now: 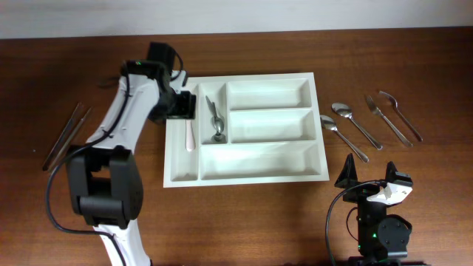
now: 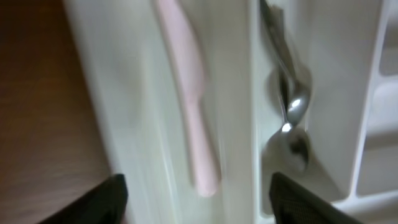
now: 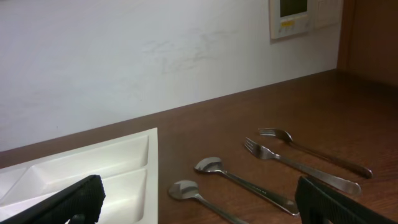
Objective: Pack container
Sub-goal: 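Place the white knife into the narrow left slot, then move the left gripper to the metal tongs and grasp them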
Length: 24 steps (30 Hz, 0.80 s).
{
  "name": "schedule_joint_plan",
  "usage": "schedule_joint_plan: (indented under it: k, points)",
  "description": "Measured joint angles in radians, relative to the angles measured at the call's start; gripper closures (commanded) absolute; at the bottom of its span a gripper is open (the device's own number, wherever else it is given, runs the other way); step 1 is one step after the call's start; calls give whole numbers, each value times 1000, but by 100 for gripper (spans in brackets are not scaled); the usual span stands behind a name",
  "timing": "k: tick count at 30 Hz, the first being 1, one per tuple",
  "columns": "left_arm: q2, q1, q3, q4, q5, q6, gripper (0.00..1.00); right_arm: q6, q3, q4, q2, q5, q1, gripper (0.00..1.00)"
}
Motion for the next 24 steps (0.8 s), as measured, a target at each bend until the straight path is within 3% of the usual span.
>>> schedule_joint_plan:
  k: [4,10,19,24]
  points:
    - [-5,56,164,-129,-124,93,8,0,0,0,0,0,0,1]
    - [-62,178,236,-181,-346,319,8,0,0,0,0,0,0,1]
    - [-62,381,236,-171,-399,422,8,1,0,0,0,0,0,2]
    - [-62,499,236,-166,-348,505,8,0,0,0,0,0,0,1]
